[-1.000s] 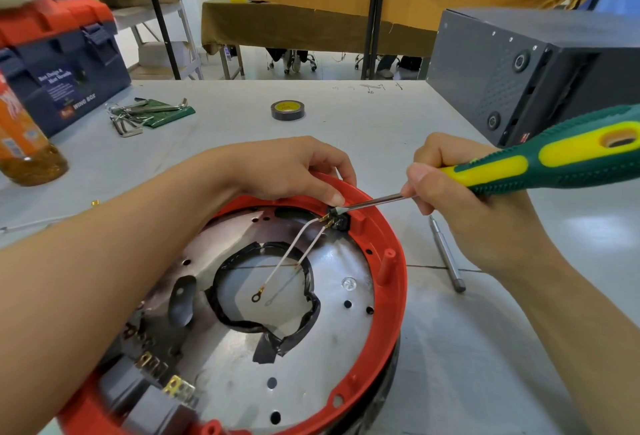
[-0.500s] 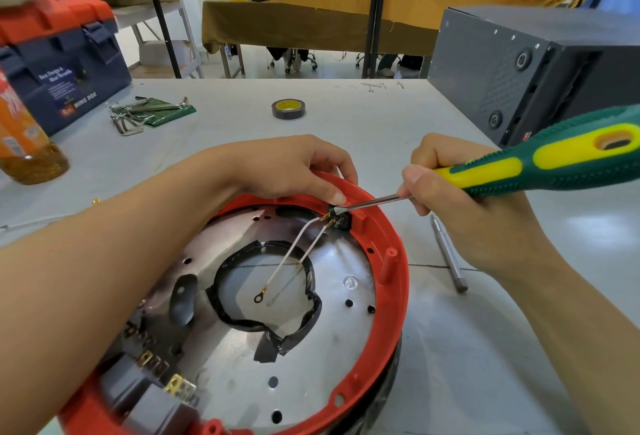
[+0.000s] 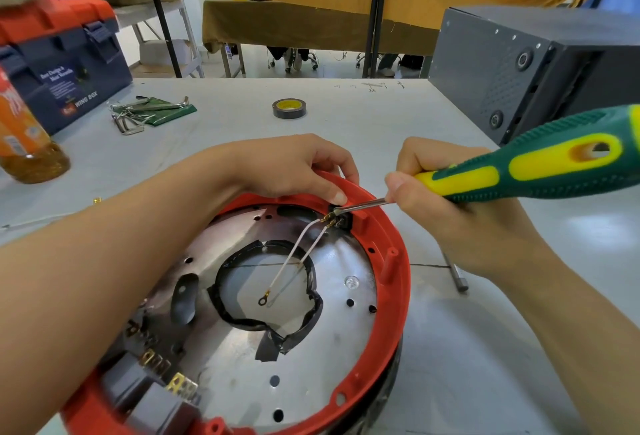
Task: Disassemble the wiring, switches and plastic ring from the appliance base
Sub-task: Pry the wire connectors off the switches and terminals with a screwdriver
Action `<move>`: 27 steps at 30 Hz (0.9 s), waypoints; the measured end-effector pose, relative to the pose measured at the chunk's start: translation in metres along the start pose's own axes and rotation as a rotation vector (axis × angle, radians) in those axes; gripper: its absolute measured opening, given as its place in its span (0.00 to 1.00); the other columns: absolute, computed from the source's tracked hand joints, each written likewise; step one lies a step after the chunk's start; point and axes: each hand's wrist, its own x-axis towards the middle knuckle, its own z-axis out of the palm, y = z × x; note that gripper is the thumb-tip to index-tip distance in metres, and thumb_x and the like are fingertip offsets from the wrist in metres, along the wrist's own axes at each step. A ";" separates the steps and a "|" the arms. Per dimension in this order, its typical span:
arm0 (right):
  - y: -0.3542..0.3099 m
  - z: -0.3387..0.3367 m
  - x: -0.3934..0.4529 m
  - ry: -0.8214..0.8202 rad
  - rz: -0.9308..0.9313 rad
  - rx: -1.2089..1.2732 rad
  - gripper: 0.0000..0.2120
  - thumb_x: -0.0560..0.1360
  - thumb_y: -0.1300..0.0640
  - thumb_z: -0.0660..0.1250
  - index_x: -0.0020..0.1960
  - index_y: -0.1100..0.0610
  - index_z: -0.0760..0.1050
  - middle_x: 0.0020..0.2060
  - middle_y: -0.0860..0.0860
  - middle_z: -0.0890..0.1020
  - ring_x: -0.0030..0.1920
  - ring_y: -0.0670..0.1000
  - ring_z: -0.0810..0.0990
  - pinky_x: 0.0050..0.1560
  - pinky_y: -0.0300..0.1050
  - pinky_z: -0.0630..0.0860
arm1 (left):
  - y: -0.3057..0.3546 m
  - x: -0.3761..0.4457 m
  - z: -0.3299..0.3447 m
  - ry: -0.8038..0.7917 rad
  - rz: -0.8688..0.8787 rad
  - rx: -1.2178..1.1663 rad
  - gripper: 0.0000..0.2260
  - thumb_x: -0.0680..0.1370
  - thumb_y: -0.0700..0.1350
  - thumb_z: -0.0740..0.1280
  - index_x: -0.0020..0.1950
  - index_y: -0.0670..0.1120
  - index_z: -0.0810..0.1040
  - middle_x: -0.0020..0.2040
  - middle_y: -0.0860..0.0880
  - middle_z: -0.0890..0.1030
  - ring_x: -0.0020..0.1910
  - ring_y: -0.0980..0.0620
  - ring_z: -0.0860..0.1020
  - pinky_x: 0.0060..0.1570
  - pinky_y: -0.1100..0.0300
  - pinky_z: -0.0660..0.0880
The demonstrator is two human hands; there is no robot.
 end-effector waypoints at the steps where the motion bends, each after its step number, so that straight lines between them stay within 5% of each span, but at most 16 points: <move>1: 0.001 0.000 0.000 0.011 0.015 0.012 0.16 0.73 0.58 0.64 0.32 0.66 0.65 0.24 0.50 0.65 0.24 0.43 0.63 0.27 0.29 0.58 | 0.000 0.000 0.000 0.001 -0.001 0.000 0.07 0.75 0.43 0.69 0.52 0.51 0.79 0.48 0.45 0.83 0.49 0.44 0.80 0.57 0.43 0.73; 6: 0.007 -0.001 0.004 0.066 0.086 0.105 0.20 0.70 0.49 0.60 0.33 0.67 0.67 0.28 0.63 0.66 0.31 0.60 0.64 0.30 0.48 0.61 | 0.001 0.000 0.000 -0.004 -0.006 0.009 0.07 0.75 0.44 0.70 0.53 0.50 0.79 0.48 0.46 0.83 0.48 0.45 0.80 0.57 0.44 0.73; 13: 0.023 -0.001 0.007 0.118 0.187 0.266 0.17 0.68 0.49 0.61 0.32 0.63 0.66 0.24 0.53 0.68 0.27 0.44 0.67 0.31 0.32 0.65 | 0.002 0.000 -0.001 -0.008 0.000 0.014 0.07 0.75 0.44 0.70 0.52 0.51 0.79 0.47 0.45 0.82 0.47 0.45 0.80 0.56 0.45 0.73; 20: 0.028 0.001 0.009 0.125 0.252 0.384 0.10 0.66 0.50 0.62 0.27 0.50 0.71 0.25 0.51 0.68 0.27 0.46 0.66 0.30 0.35 0.64 | 0.001 0.000 -0.001 -0.012 -0.003 0.009 0.06 0.76 0.44 0.69 0.52 0.51 0.79 0.47 0.46 0.83 0.48 0.46 0.81 0.57 0.44 0.74; 27: 0.017 -0.003 0.006 0.152 0.192 0.275 0.15 0.67 0.48 0.61 0.31 0.60 0.68 0.24 0.54 0.68 0.27 0.48 0.66 0.31 0.38 0.64 | -0.001 0.000 -0.001 -0.014 -0.011 -0.017 0.07 0.76 0.44 0.69 0.53 0.51 0.79 0.47 0.46 0.83 0.48 0.45 0.80 0.57 0.45 0.74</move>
